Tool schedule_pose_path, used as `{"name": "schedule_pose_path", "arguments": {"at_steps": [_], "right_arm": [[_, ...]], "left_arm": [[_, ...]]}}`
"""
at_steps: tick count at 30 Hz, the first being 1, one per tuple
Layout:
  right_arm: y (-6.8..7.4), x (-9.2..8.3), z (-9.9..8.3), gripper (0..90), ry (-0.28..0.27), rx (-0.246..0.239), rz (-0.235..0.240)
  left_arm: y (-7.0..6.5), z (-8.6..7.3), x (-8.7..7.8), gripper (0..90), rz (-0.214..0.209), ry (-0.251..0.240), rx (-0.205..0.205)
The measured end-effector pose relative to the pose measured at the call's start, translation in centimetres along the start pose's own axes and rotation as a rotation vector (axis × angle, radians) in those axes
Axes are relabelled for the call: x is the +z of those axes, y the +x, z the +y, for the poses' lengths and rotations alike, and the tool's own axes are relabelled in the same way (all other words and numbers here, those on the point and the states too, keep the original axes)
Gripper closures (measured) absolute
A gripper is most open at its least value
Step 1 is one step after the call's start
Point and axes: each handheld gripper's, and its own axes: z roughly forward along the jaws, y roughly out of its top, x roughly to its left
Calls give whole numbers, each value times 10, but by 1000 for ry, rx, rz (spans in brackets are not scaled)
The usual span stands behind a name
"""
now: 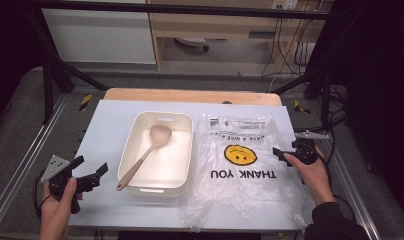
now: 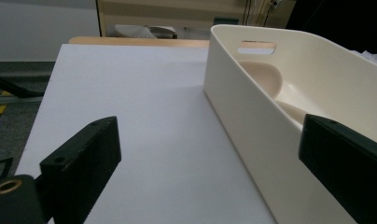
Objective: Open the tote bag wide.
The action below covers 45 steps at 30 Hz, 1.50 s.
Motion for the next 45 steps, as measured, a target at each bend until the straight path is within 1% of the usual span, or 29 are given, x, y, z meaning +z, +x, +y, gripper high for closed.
{"name": "schedule_pose_path", "arguments": {"at_steps": [3, 5, 7, 10, 11, 12, 13, 14, 15, 16, 18, 20, 21, 22, 24, 25, 26, 27, 28, 30, 33, 35, 37, 38, 39, 42, 43, 44, 45], "right_arm": [[-2, 3, -2, 104, 16, -3, 3], [-5, 8, -3, 104, 28, 5, 8], [-6, 11, -4, 111, 35, 9, 14], [-7, 18, -7, 161, 57, 1, 19], [-6, 19, -7, 195, 59, -13, 18], [-6, 20, -8, 228, 58, -15, 22], [-4, 21, -7, 303, 59, -28, 27], [-4, 21, -7, 303, 59, -28, 27], [-3, 21, -7, 361, 55, -30, 28], [-3, 21, -8, 398, 59, -40, 32], [-3, 21, -8, 478, 63, -43, 41], [-3, 22, -10, 589, 67, -47, 53], [-4, 22, -10, 656, 62, -59, 59], [-4, 22, -11, 724, 61, -60, 66], [-6, 21, -11, 838, 59, -40, 94], [-7, 21, -11, 881, 57, -33, 99], [-8, 21, -11, 900, 50, -27, 97], [-9, 21, -11, 900, 43, -12, 98], [-10, 22, -10, 900, 35, 0, 87], [-13, 23, -9, 900, 28, 16, 62], [-22, 26, -7, 900, 11, 52, 20], [-27, 27, -5, 900, 3, 72, -2], [-32, 29, -3, 900, -6, 94, -22], [-34, 31, -1, 900, -7, 93, -37], [-36, 33, 1, 900, -5, 102, -51], [-43, 38, 6, 900, -6, 130, -71], [-44, 39, 7, 900, -10, 132, -69], [-44, 40, 7, 874, -12, 134, -64], [-43, 40, 7, 800, -19, 129, -60]], "left_arm": [[6, -2, 2, 59, 11, 19, -3], [7, -3, 3, 61, 11, 29, -9], [7, -4, 4, 61, 18, 40, 5], [7, -5, 6, 62, 21, 59, 4], [7, -6, 6, 63, 22, 62, 6], [7, -6, 6, 63, 22, 61, 0], [7, -6, 6, 63, 23, 61, -1], [7, -6, 6, 63, 24, 61, -1], [7, -6, 6, 64, 23, 63, -1], [7, -7, 7, 64, 23, 64, -3], [6, -7, 7, 65, 20, 71, -3], [6, -7, 7, 65, 21, 71, -2], [6, -7, 7, 65, 23, 73, 0], [6, -8, 7, 65, 24, 72, 0], [6, -8, 8, 65, 23, 72, -2], [6, -8, 8, 65, 25, 72, -6], [6, -8, 9, 65, 29, 75, -1], [5, -9, 10, 68, 29, 78, -1], [5, -9, 11, 70, 28, 84, 5], [3, -9, 11, 70, 25, 84, 6], [3, -9, 11, 68, 28, 85, 12], [3, -9, 11, 68, 30, 84, 7], [2, -9, 11, 69, 29, 86, 11], [2, -9, 11, 69, 28, 87, 13], [1, -9, 11, 69, 28, 89, 18], [0, -9, 12, 68, 30, 95, 23], [0, -9, 12, 68, 29, 97, 25], [0, -9, 12, 68, 27, 98, 26], [0, -9, 12, 68, 30, 98, 25]]}}
